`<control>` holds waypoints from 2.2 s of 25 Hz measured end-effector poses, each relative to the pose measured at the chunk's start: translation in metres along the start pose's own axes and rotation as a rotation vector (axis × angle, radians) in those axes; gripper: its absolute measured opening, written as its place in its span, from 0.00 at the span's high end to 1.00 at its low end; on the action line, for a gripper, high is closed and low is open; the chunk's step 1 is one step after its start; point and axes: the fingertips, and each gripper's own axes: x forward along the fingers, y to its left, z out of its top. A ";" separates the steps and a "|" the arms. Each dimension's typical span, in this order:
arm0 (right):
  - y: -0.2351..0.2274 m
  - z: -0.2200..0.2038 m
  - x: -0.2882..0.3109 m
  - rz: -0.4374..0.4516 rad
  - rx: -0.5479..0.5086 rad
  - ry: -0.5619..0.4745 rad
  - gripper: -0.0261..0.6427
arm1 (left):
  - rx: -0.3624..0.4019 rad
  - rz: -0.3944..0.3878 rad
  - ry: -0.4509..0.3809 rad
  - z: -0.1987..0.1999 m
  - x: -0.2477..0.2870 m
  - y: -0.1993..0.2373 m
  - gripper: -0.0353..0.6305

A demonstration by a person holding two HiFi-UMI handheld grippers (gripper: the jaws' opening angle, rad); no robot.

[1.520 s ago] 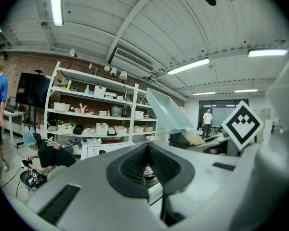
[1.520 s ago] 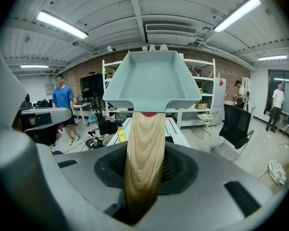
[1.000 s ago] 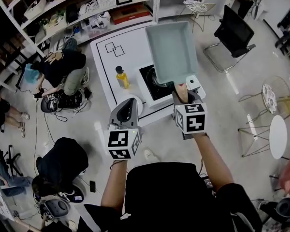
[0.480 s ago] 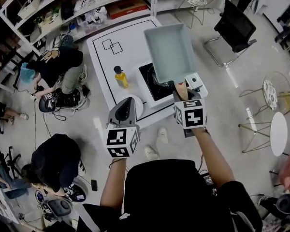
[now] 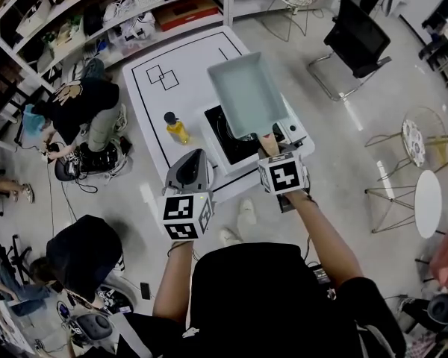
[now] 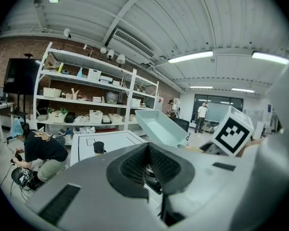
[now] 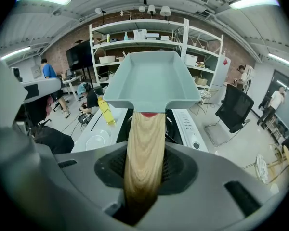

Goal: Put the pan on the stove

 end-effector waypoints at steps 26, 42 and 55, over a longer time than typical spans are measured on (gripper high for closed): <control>-0.011 -0.072 0.058 0.036 -0.014 0.318 0.80 | -0.017 0.030 0.064 -0.023 0.025 0.007 0.93; -0.010 -0.069 0.066 0.094 -0.020 0.323 0.80 | -0.034 0.042 0.079 -0.029 0.034 0.003 0.93; -0.013 -0.066 0.062 0.114 -0.021 0.324 0.79 | -0.031 0.044 0.080 -0.030 0.036 -0.003 0.93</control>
